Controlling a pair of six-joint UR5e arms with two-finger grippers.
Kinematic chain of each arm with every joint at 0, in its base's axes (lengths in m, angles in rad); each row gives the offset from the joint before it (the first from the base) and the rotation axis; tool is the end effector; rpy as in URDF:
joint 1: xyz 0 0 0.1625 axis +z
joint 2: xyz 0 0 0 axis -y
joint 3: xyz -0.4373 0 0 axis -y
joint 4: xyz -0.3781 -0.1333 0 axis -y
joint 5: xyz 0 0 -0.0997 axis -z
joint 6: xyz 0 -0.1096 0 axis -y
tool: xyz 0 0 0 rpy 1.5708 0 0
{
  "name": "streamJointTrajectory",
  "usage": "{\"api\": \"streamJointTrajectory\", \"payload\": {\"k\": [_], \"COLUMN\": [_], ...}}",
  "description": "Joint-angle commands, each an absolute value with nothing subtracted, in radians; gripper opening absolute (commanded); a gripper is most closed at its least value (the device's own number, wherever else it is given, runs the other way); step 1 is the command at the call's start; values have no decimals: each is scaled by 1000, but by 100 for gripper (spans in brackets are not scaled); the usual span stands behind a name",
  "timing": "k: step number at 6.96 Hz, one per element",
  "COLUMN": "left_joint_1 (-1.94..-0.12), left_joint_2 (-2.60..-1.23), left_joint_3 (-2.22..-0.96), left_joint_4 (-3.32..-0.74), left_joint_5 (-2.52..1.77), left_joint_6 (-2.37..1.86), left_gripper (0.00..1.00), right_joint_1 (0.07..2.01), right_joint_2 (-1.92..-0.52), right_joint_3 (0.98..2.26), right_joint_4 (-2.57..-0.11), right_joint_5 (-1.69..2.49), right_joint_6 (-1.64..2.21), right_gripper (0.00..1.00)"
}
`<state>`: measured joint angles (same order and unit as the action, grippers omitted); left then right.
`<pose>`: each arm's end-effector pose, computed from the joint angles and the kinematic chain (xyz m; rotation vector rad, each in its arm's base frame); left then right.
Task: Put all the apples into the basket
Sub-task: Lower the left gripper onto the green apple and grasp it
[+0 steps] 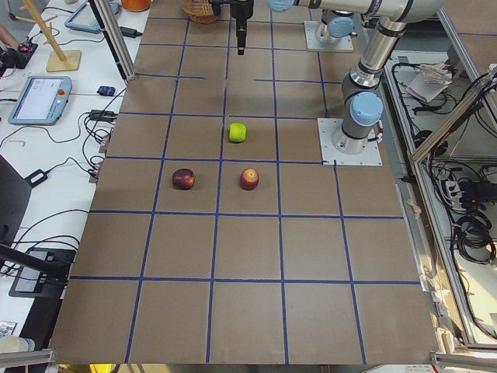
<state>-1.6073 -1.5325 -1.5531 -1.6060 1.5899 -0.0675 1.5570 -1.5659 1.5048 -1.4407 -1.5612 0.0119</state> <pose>-0.1480 -0.4576 0.5132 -0.0487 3.1230 -0.0340 0.1278 -0.4733 0.5067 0.0407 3.1298 0.1080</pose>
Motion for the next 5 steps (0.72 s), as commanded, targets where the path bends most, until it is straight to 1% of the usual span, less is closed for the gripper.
{"api": "streamJointTrajectory", "payload": {"k": [1, 3, 4, 5], "left_joint_1": [-1602, -1594, -1576, -1531], "left_joint_2": [-1531, -1532, -1561, -1589], "left_joint_3": [-1554, -1581, -1607, -1685], "left_joint_4": [-1606, -1602, -1601, -1519], "left_joint_5": [1589, 1595, 1597, 1617], "left_joint_6": [-66, -55, -52, -37], "left_gripper": [100, 100, 100, 100], "right_joint_1": [1557, 1557, 1557, 1557], "right_joint_2": [-1568, -1568, -1571, -1571], "right_joint_3": [1506, 1506, 1506, 1505], "right_joint_4": [-1436, -1442, -1443, -1443], "right_joint_5": [-1563, -1563, -1562, -1562], "right_joint_6": [17, 15, 15, 17], "right_gripper": [100, 100, 100, 100]}}
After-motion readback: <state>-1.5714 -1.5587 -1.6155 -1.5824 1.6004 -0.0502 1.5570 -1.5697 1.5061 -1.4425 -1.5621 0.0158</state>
